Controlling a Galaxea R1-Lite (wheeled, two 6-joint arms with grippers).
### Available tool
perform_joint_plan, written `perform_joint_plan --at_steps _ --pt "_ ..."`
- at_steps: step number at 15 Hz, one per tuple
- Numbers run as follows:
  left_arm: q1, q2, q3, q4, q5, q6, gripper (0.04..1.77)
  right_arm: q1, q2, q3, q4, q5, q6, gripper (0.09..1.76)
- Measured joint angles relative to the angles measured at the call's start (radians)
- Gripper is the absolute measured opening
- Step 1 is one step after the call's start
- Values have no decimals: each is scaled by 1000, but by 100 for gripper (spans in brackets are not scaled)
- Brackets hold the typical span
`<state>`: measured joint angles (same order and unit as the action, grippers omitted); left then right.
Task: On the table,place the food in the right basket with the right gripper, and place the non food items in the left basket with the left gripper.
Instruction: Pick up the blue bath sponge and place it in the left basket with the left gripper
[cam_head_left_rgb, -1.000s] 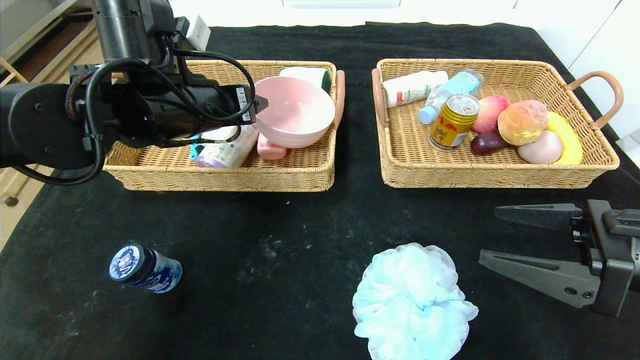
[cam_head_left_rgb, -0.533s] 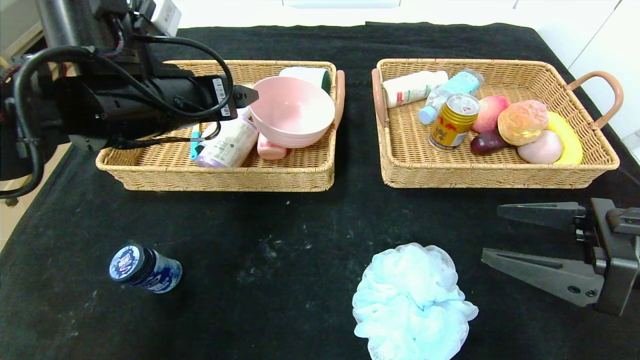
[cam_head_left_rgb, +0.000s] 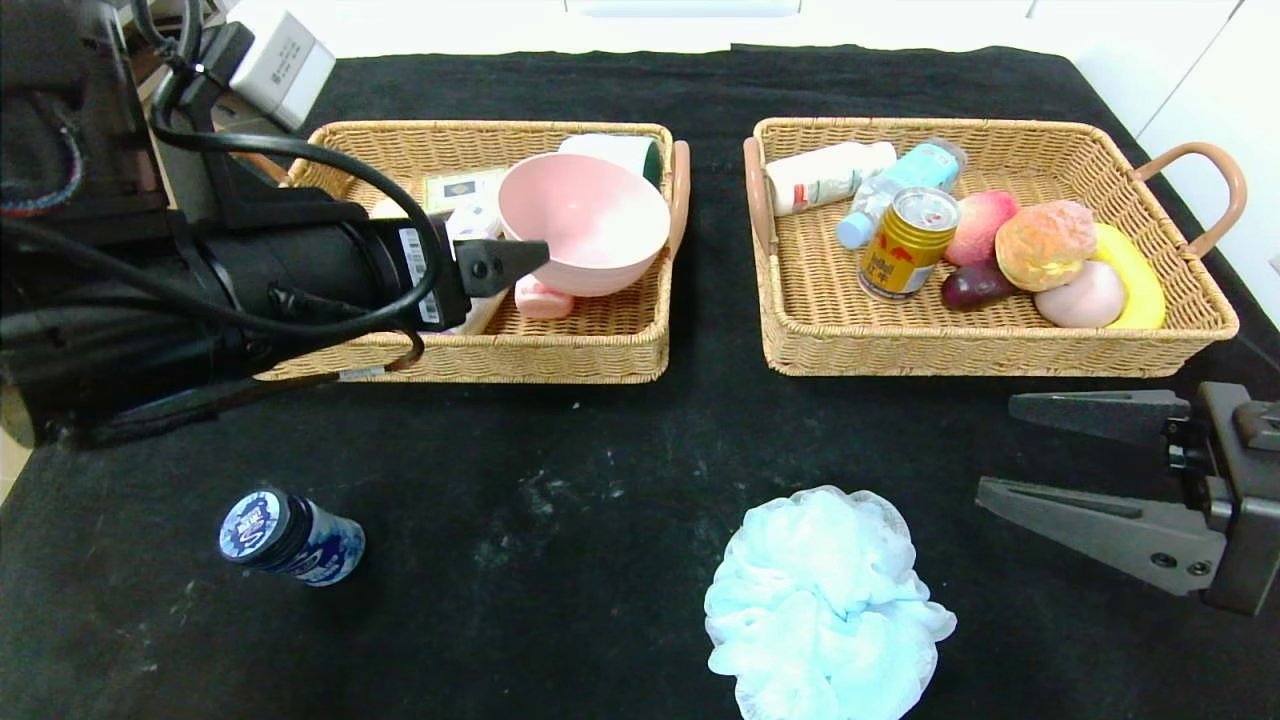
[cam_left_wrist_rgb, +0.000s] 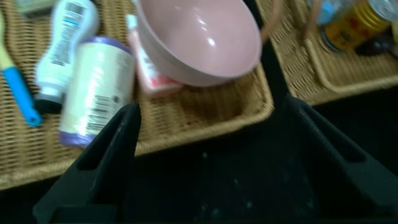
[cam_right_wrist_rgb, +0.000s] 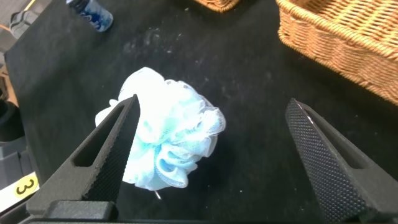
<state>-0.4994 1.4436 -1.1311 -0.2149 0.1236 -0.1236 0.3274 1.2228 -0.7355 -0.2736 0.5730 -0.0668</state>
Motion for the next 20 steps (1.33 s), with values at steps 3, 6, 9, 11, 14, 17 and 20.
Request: perform_joint_plan --at_steps 3,6,9,11,14,17,20 --pt "-106 -33 83 -1 -26 9 167 -17 -9 -10 0 0 4 171" --pt "-192 -30 105 -1 -32 18 168 -44 -14 -30 4 -2 13 171" --pt "-265 -6 107 -1 -30 27 169 -55 -18 -37 4 -3 15 171" --pt "-315 17 105 -2 -27 32 170 -67 -27 -42 7 -1 16 171" --pt "-383 45 106 0 -24 54 170 -73 -40 -45 7 -3 16 171" --pt "-443 56 134 1 -22 96 170 -85 -46 -50 8 1 17 171" --pt "-479 73 158 -1 -20 114 170 -88 -53 -50 11 2 17 171"
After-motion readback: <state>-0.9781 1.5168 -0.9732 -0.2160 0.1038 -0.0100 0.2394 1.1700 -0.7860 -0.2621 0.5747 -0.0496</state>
